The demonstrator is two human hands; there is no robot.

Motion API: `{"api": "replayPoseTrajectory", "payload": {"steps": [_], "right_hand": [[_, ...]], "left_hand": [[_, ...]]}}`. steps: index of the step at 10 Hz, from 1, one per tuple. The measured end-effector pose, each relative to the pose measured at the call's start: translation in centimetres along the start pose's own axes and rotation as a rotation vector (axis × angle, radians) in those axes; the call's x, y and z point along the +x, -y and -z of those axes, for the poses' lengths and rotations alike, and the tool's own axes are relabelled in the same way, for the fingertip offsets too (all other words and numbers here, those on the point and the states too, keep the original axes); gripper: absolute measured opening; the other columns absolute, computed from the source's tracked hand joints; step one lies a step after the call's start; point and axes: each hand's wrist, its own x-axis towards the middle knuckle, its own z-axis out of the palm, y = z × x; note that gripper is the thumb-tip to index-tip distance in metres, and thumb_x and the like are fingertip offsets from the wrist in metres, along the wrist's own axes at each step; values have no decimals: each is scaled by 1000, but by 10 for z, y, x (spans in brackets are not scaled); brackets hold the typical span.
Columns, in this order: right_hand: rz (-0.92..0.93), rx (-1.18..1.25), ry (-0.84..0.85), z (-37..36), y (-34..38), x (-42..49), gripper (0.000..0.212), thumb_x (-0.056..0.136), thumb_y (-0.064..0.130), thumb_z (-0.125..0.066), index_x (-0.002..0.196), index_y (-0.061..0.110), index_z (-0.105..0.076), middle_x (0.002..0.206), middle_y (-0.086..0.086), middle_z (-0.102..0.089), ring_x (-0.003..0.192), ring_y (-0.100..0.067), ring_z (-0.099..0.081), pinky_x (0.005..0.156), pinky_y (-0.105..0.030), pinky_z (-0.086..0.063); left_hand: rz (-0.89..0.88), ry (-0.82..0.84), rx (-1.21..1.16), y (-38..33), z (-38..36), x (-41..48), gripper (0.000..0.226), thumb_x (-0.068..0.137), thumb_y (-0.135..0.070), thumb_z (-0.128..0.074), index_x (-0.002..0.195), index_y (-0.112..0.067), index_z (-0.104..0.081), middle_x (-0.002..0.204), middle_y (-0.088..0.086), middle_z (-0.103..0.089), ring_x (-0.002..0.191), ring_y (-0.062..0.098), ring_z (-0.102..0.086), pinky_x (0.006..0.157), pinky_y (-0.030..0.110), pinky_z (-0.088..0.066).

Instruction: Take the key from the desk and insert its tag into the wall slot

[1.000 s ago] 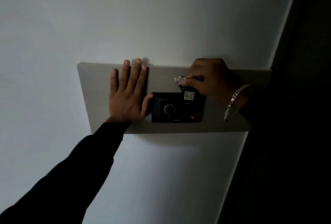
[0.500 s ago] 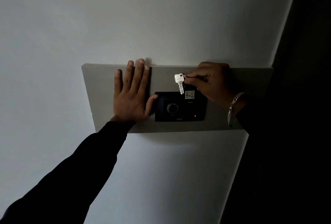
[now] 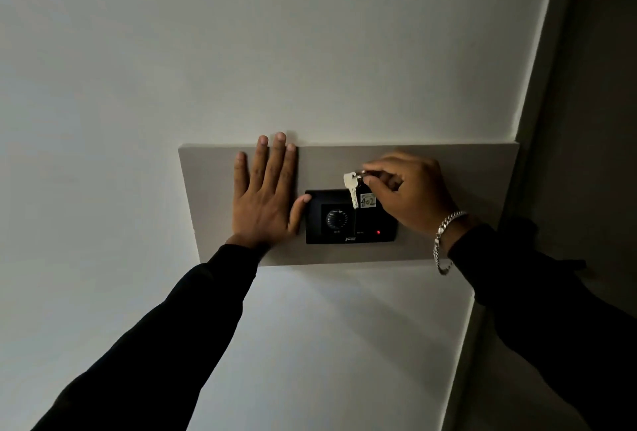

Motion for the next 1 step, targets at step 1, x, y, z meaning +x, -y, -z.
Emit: {"api": "replayPoseTrajectory", "payload": {"steps": [1], "right_hand": [[-63, 19, -30, 16, 11, -4, 38, 74, 11, -65, 111, 14, -70, 77, 1, -68, 53, -2, -56, 61, -19, -49]], "left_hand": [[17, 7, -104, -5, 13, 10, 78, 99, -56, -24, 158, -6, -17, 167, 19, -15, 157, 33, -4, 125, 58, -3]]}}
